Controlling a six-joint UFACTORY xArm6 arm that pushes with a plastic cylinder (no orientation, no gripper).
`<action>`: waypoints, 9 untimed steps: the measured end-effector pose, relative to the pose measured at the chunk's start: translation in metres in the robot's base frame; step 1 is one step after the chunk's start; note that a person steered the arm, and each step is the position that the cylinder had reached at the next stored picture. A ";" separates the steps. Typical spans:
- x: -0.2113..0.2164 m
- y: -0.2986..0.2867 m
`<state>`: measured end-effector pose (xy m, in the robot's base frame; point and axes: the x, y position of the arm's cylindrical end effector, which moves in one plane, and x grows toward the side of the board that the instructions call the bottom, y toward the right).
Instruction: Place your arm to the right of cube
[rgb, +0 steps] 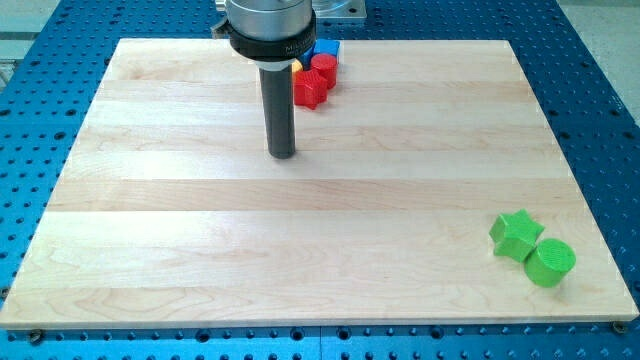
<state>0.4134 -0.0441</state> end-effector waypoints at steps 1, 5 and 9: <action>0.000 0.000; -0.006 0.068; -0.178 0.135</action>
<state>0.2358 0.0911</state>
